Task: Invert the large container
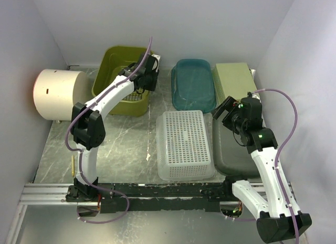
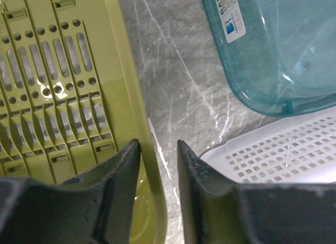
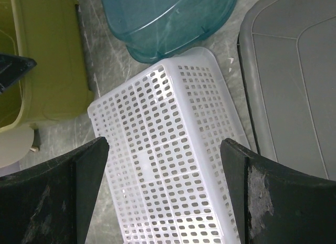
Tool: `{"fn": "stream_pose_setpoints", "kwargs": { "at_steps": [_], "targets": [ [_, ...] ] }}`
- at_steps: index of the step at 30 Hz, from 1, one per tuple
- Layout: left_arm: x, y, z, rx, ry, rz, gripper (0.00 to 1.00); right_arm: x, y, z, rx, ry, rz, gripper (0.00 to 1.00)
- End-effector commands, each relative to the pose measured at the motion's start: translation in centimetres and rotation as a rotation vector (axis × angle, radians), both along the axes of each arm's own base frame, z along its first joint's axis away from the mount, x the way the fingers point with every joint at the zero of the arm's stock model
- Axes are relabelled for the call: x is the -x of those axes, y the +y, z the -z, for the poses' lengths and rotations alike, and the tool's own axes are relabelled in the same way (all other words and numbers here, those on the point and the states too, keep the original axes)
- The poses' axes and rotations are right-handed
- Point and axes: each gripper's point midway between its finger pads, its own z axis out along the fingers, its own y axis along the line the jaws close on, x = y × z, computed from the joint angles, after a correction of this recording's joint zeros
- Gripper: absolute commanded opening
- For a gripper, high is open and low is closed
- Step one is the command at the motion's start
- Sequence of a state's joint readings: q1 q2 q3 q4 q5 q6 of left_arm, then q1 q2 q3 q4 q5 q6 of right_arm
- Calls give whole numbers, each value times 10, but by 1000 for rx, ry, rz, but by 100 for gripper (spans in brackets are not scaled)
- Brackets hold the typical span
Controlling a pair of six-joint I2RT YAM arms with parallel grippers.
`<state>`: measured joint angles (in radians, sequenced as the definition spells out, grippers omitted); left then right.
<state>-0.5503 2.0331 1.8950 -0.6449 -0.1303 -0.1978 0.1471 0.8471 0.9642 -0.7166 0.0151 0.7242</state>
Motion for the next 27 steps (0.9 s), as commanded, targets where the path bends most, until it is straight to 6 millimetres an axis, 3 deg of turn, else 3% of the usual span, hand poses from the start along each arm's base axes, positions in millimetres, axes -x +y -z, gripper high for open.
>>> {"fn": "stream_pose_setpoints", "kwargs": {
  "at_steps": [1,4,6,12,17,22,27],
  "targets": [
    [-5,-10,-33,39,-63,43,35,0,1,-1,16,-2,-21,89],
    [-4,-11,-41,44,-60,48,9,-1,3,1,9,2,-28,89],
    [0,-14,-62,74,-75,65,7,0,4,3,7,9,-31,89],
    [21,-19,-173,253,-247,131,7,2,4,5,5,12,-30,89],
    [40,-20,-222,451,-273,181,7,1,5,4,-11,7,-28,89],
    [50,-13,-247,709,-222,229,7,1,6,3,-12,4,-30,89],
    [40,13,-236,883,-145,179,7,3,5,2,-3,7,-32,89]
  ]
}}
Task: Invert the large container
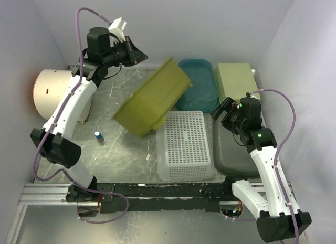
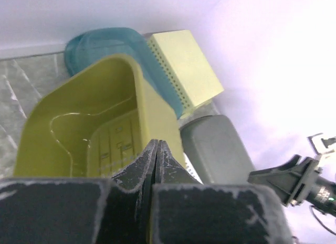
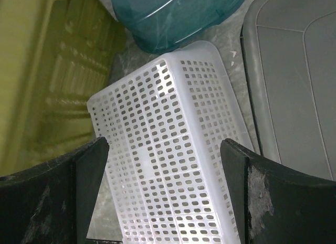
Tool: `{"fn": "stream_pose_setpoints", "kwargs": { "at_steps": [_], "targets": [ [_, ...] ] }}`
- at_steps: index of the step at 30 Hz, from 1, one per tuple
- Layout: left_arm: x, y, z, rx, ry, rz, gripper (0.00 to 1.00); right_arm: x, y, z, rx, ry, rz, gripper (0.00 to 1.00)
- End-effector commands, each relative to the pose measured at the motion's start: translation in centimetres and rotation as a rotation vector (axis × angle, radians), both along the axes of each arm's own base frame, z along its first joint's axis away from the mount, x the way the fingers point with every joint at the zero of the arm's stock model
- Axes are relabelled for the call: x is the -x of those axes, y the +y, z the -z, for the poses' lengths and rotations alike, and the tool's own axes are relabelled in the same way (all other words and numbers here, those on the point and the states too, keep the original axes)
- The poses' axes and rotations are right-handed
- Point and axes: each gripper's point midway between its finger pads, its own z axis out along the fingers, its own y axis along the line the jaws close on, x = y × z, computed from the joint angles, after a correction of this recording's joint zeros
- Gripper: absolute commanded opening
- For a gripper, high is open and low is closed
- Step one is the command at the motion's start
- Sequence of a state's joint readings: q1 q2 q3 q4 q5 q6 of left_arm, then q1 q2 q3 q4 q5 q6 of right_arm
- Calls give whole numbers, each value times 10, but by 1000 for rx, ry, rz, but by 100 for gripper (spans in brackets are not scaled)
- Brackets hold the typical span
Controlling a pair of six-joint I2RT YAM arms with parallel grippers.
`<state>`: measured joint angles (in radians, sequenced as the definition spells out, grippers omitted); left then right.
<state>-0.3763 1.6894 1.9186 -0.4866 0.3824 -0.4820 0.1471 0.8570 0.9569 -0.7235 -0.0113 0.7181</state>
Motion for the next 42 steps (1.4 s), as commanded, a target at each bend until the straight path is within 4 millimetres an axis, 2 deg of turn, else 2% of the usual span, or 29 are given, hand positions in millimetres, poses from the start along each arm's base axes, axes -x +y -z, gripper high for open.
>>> {"fn": "stream_pose_setpoints", "kwargs": {
  "at_steps": [1,7,9,13,15,17,19,22,23,24,27,29,33,37,40,41,42],
  "targets": [
    [-6,15,-7,244,59,65,7,1,0,-4,5,-17,-7,89],
    [-27,69,56,283,185,-18,7,3,0,-4,9,-11,-8,89],
    [-29,78,66,249,185,-46,7,3,0,-3,9,-9,-8,89],
    [-30,89,63,159,156,-85,10,0,4,1,-9,-6,-19,89],
    [-32,96,59,102,139,-113,18,-3,11,3,-33,-1,-47,88],
    [-31,104,53,52,124,-146,30,-6,20,5,-66,3,-80,88],
    [-29,112,39,9,79,-176,44,-6,25,9,-85,15,-99,87],
    [-12,112,24,-78,20,-183,66,-6,25,15,-80,29,-99,87],
    [-6,110,26,-158,-4,-201,71,-5,24,18,-77,34,-99,87],
    [4,109,36,-245,14,-227,76,-5,24,20,-76,40,-100,87],
    [33,102,56,-392,27,-260,83,-6,26,26,-79,53,-104,87],
    [46,105,74,-437,68,-270,83,-8,29,29,-91,60,-111,87],
    [60,122,103,-513,121,-311,80,-14,34,27,-104,57,-126,87],
    [64,118,126,-514,170,-255,73,-16,33,24,-91,52,-127,86],
    [62,115,136,-496,205,-215,65,-14,31,24,-78,56,-122,86],
    [60,116,137,-494,206,-220,60,-13,30,24,-75,56,-119,87],
    [58,118,137,-491,207,-233,50,-12,29,24,-71,57,-114,87]
  ]
}}
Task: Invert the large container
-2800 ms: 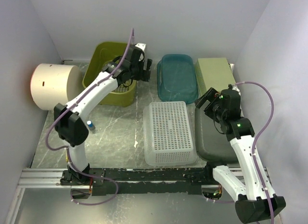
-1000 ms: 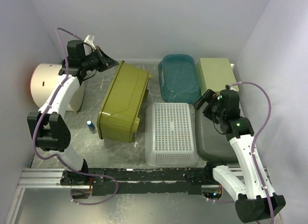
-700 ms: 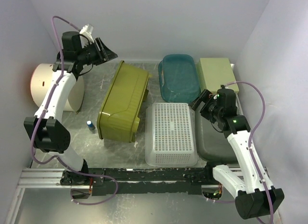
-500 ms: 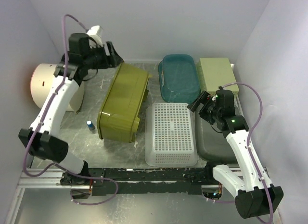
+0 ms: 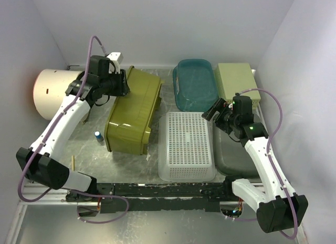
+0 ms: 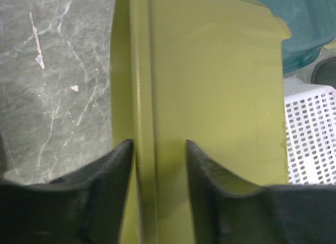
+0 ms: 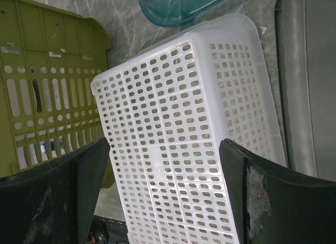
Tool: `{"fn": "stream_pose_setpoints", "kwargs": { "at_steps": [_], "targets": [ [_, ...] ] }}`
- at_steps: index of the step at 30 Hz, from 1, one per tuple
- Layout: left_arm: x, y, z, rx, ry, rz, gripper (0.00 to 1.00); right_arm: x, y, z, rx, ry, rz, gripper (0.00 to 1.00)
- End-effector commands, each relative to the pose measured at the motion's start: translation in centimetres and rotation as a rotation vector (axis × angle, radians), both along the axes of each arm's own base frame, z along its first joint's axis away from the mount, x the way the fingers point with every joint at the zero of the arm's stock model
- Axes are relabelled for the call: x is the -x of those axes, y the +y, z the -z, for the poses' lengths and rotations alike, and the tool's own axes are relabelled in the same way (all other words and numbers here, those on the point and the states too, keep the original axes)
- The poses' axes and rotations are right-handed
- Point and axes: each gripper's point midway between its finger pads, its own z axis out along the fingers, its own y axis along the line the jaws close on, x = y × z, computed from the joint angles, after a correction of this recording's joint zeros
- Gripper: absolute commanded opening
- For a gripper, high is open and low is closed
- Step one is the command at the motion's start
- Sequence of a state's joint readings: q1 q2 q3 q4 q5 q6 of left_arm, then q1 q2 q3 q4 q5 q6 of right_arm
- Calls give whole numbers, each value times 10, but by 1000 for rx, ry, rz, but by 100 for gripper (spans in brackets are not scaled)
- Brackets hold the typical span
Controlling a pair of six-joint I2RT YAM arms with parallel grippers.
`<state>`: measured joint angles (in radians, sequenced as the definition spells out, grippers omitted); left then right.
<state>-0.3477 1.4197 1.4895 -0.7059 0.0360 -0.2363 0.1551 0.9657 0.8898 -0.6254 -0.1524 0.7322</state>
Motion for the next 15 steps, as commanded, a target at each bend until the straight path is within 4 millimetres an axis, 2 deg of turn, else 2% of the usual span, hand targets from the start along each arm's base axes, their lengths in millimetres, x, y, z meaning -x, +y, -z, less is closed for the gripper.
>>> {"fn": "stream_pose_setpoints", "kwargs": {
  "at_steps": [1,3,4,11,15],
  "targets": [
    [-2,15,12,-28,34,-22,40,0,-1,-11,14,-38,0,87],
    [-9,25,6,-15,16,-54,17,2,-2,-10,14,-36,3,87],
    [-14,31,2,6,6,-64,8,3,-2,-10,15,-35,4,87],
    [-60,35,-27,252,-57,-22,7,2,-1,-6,11,-24,1,86],
    [-88,34,-46,509,-71,0,7,0,-2,-11,16,-31,3,86]
  ]
}}
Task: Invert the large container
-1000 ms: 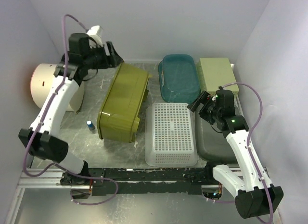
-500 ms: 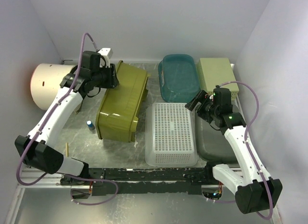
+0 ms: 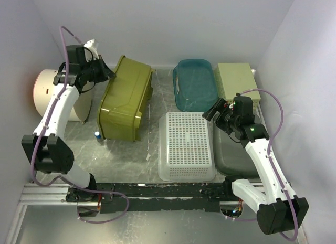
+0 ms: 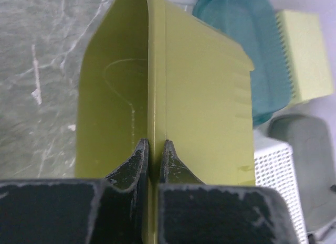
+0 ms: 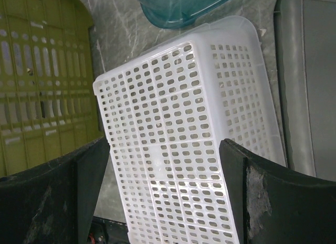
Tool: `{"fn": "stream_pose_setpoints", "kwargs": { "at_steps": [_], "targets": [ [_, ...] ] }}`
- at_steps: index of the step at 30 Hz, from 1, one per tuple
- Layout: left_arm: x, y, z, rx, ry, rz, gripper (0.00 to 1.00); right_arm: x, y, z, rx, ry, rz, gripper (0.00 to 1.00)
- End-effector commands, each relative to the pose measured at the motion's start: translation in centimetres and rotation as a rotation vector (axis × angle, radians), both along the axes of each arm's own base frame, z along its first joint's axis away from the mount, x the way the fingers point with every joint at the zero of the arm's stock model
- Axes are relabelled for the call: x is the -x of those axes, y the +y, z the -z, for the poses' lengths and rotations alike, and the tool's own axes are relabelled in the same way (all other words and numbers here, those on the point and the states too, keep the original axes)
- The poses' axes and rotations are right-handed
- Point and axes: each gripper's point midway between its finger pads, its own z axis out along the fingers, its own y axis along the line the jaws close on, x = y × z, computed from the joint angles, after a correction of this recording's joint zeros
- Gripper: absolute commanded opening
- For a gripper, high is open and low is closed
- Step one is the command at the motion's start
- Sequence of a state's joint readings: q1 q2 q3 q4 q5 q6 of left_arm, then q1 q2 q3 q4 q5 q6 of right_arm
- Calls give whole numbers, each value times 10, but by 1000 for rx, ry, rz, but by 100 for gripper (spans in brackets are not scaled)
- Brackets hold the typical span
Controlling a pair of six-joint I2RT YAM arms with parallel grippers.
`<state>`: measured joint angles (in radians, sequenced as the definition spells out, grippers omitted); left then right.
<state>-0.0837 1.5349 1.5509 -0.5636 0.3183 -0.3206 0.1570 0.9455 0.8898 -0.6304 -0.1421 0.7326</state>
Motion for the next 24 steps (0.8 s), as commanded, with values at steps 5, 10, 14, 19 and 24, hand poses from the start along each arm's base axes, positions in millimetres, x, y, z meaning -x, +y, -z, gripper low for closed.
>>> {"fn": "stream_pose_setpoints", "kwargs": {
  "at_steps": [5,10,14,19,24],
  "targets": [
    [-55,-23,-38,513,-63,95,7,-1,-2,-7,20,-16,4,86],
    [-82,-4,-16,661,2,10,7,-1,0,-12,12,-18,-5,86],
    [-88,29,-2,605,8,-70,7,0,-5,-14,31,-25,11,87],
    [-91,81,17,439,25,-200,7,-2,1,-8,7,-9,-7,87],
    [-86,129,33,225,61,-313,7,-10,5,-6,-7,-14,-13,86]
  ]
}}
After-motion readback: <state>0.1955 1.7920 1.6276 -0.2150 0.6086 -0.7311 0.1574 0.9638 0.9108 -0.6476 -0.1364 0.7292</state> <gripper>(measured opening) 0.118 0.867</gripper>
